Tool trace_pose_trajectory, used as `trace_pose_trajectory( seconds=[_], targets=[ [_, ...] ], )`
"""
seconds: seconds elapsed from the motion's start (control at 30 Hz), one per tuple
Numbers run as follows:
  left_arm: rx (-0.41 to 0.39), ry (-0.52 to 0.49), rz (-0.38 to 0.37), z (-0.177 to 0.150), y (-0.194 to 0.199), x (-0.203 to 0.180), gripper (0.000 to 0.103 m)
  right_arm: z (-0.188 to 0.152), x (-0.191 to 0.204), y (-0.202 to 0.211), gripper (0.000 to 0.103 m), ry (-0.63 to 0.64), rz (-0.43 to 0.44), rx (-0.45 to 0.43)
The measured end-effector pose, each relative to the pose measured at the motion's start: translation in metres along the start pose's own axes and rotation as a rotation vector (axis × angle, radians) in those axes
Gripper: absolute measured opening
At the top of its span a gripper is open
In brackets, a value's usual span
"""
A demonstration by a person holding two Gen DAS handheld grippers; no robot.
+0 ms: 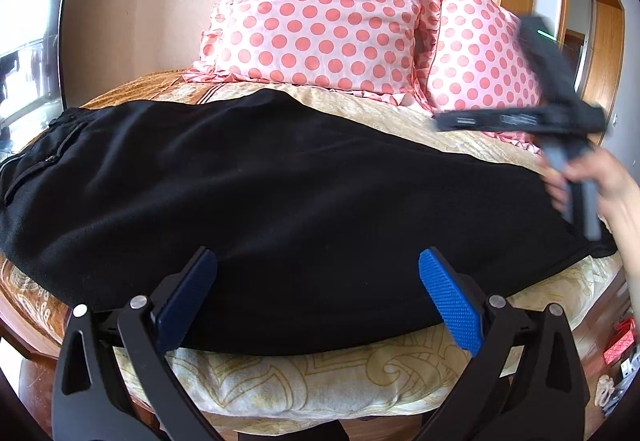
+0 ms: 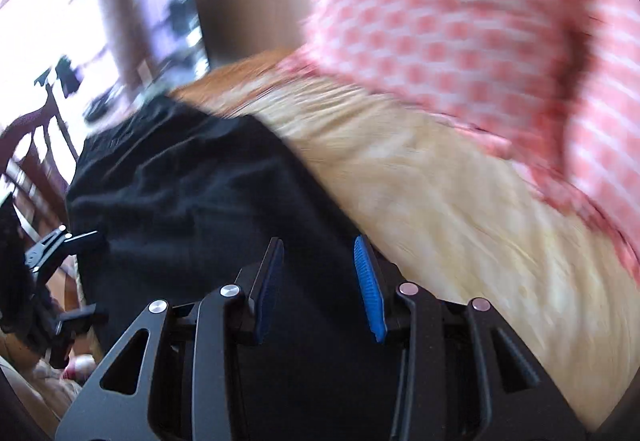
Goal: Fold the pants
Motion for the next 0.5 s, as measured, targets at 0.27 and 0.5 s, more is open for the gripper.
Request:
trace_pose_trajectory(
  seconds=[0.27,0.5],
  targets=[
    [-0.009,-0.065,0.004,-0.004,0.001,-0.003,0.101,0.019,0.026,-0.074,0.038,0.133,0.016,0.135],
    [-0.019,-0.082,-0.008,-0.003,0.000,-0.002,0.101,0.028,0.010,-0.071,0.001,0.113,-0.035,0.092]
  ],
)
Point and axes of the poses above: each gripper's, at about its wrist camera, not at the fingertips, and y roughly against the way its jaws point, x to its left, z to its top, the point moved 10 cm from there along -y, roughly the way its jaws point, and after that the axes turned 2 degrees about -x, right-handed, at the moved point
